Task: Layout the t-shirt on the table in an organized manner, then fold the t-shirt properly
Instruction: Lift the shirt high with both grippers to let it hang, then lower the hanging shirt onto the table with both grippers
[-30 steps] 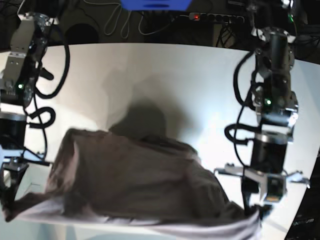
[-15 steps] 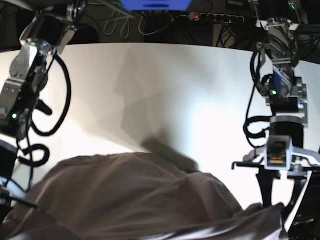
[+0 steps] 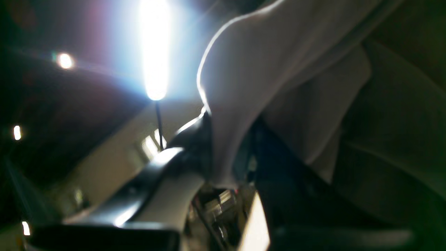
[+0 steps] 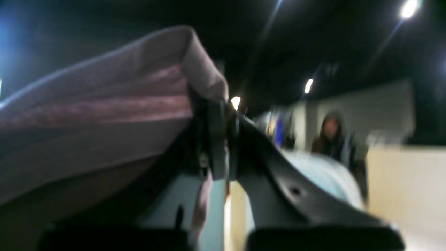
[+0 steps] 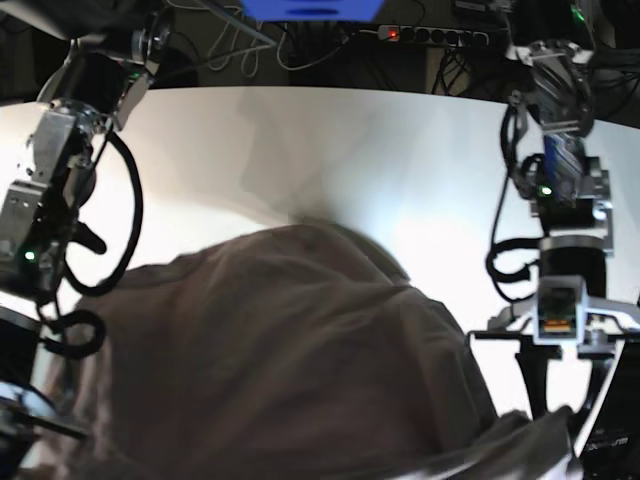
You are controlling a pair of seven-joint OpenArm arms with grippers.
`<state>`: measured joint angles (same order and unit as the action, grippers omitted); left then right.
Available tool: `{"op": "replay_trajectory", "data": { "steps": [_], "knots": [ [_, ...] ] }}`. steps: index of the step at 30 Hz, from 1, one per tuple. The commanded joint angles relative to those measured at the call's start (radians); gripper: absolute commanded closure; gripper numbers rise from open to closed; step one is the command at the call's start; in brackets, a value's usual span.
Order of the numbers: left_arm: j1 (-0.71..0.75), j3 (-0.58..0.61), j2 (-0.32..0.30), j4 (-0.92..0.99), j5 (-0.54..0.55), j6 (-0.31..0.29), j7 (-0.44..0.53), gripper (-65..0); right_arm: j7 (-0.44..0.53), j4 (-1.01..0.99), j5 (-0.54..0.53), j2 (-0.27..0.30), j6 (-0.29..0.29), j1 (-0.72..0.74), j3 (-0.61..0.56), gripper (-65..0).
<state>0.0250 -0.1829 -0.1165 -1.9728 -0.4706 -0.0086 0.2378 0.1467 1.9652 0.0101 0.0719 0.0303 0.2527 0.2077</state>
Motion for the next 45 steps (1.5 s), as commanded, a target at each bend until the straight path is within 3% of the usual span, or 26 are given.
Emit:
{"op": "replay_trajectory", "data": {
  "steps": [1,5,14,16,20,24,33,41,45],
  "knots": [
    [0.000,-0.007,0.010,0.008,0.008,0.017,-0.022,-0.5,0.006,-0.007,-0.005,0.010,-0.017,0.029,-0.001,0.0],
    [0.039,-0.007,0.054,0.077,0.008,0.015,-0.090,-0.5,-0.023,-0.140,-0.005,0.013,-0.017,0.090,-0.052,0.0],
    [0.054,-0.007,0.082,0.214,0.009,0.012,-0.236,-1.6,-0.025,-0.608,-0.005,0.012,-0.017,0.316,-0.195,0.0],
    [0.028,-0.002,0.082,0.252,0.009,0.012,-0.311,-9.2,-0.020,-0.742,-0.005,0.009,-0.017,0.371,-0.219,0.0],
    [-0.035,-0.007,0.084,0.329,0.042,0.012,-0.430,-32.8,-0.019,-0.913,-0.005,0.009,-0.017,0.448,-0.285,0.0],
    [-0.102,-0.007,0.073,0.373,0.181,0.012,-0.440,-43.9,-0.019,-1.004,-0.005,0.009,-0.017,0.495,-0.324,0.0],
    [-0.132,-0.007,0.073,0.398,0.217,0.012,-0.441,-44.6,-0.022,-1.012,-0.005,0.013,-0.017,0.489,-0.322,0.0],
    [-0.173,-0.008,0.039,0.717,0.223,0.012,-0.430,-44.9,-0.020,-1.102,-0.003,0.012,-0.017,0.428,-0.327,0.0],
    [-0.253,-0.010,0.044,0.877,0.224,0.012,-0.430,-44.9,-0.019,-1.125,-0.003,0.012,-0.017,0.422,-0.320,-5.6]
  ]
}}
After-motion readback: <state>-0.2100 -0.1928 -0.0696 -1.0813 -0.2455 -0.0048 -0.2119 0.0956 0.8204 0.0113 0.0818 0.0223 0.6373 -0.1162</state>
